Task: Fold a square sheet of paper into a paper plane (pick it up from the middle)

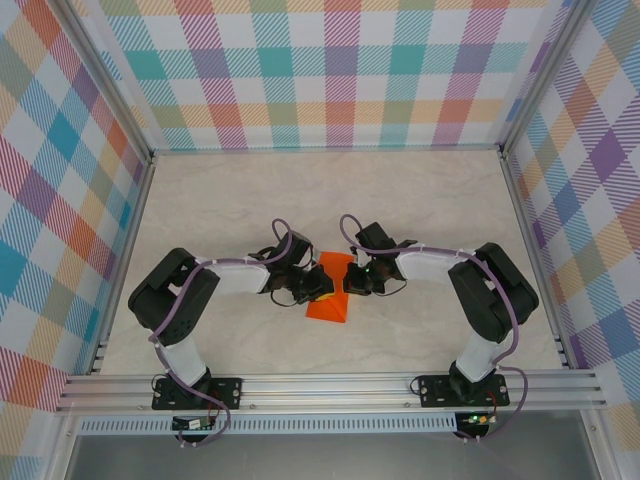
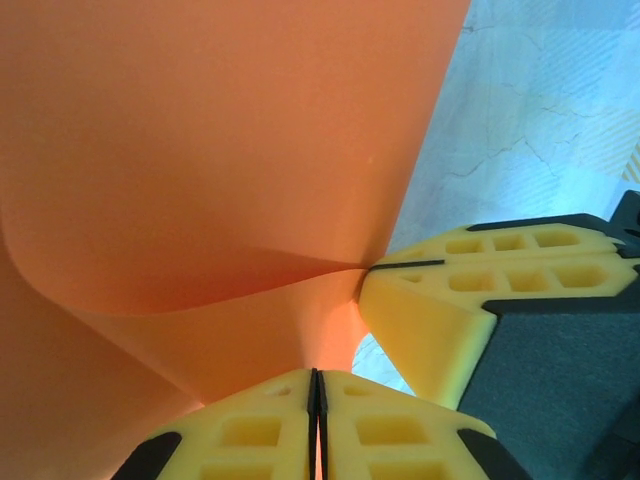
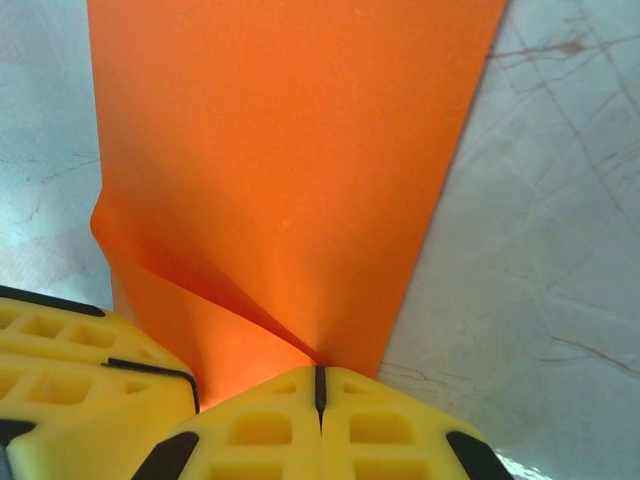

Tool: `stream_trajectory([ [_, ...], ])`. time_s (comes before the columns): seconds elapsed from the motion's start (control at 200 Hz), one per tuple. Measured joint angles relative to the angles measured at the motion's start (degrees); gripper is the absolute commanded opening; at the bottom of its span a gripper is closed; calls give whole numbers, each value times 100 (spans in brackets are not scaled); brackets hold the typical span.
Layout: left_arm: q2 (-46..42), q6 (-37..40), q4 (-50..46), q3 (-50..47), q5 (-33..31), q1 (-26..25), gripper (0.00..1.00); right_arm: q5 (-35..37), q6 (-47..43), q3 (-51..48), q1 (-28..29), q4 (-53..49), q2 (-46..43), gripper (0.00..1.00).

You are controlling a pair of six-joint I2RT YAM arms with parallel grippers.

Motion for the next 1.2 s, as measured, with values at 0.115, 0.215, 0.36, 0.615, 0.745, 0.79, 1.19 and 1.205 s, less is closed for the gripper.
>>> stream_trajectory([
  [0.115, 15, 22, -59, 0, -35, 0, 10, -7, 0, 4, 0, -2, 48, 4],
  [0.215, 17, 26, -83, 0, -68, 0, 10, -24, 0, 22, 0, -15, 59, 4],
  [0.36, 22, 63, -85, 0, -83, 0, 10, -22, -2, 42, 0, -33, 70, 4],
  [0.615, 28, 116, -96, 0, -107, 0, 9, -85, -81, 70, 0, -46, 101, 3],
  [0.745, -9, 129, -94, 0, -105, -4, 9, -90, -85, 70, 0, -46, 101, 2],
  [0.79, -57, 129, -87, 0, -103, -4, 9, -92, -85, 70, 0, -44, 101, 2],
  [1.19, -138, 129, -39, 2, -103, -74, 9, -177, -107, 70, 0, -2, 101, 2],
  [1.205, -129, 129, -42, 4, -103, -74, 9, -177, -107, 70, 0, 0, 101, 2],
])
